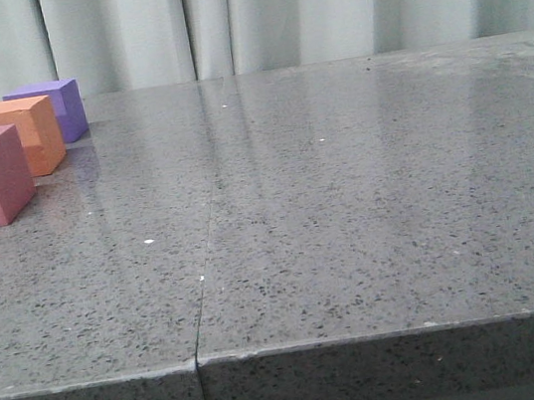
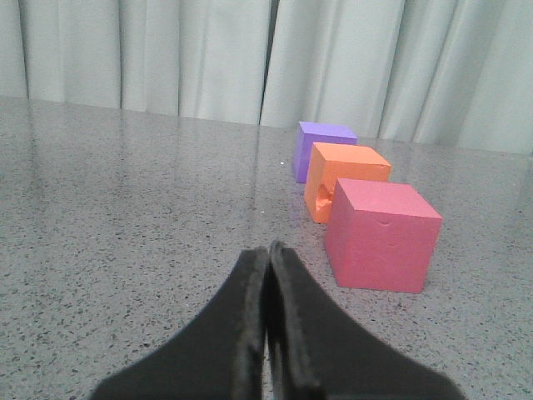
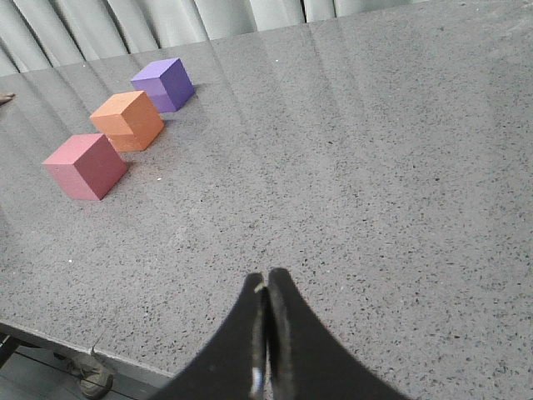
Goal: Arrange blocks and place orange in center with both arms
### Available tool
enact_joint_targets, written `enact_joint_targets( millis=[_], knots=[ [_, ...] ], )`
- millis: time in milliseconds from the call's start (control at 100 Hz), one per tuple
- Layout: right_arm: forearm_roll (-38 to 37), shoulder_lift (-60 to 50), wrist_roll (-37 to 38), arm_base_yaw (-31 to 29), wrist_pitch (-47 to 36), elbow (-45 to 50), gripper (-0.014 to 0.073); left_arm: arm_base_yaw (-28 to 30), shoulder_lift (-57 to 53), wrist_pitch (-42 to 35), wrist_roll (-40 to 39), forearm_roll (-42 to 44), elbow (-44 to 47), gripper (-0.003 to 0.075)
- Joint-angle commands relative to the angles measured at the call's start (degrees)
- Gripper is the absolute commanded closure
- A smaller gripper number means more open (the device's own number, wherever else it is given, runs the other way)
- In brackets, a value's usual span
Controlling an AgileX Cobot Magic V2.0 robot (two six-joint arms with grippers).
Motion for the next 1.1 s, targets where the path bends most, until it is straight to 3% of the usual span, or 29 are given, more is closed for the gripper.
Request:
enact_joint_targets(
  millis=[0,200,430,560,800,1090],
  knots=[
    [-0.39,0.47,-0.3,-0.15,-4.51,-1.25,0.0654,-0.09,-1.92,-4.88,0.06,-0.48,2.7,0.0741],
    [-0.27,0.47,-1.32,-4.46,-5.77,-0.38,0.0654,-0.09,-1.92,-4.88,0.06,-0.48,2.7,0.0741],
    [3.5,0.47,-16.92,-16.39,-24.77,8.39,0.0654,-0.09,-1.92,-4.88,0.06,-0.48,2.7,0.0741],
    [3.7,-0.21,-17.83,-23.31,-30.34,12.76,0.0654,-0.09,-1.92,-4.88,0.06,-0.48,2.7,0.0741],
    [2.58,-8.0,-16.35,-29.46,-31.68,21.15,0.0654,-0.09,-1.92,-4.88,0.06,-0.48,2.7,0.0741],
    [-0.98,-14.28,-13.64,-30.74,-29.51,27.15,0.0654,-0.09,-1.92,-4.88,0.06,-0.48,2.7,0.0741]
  ],
)
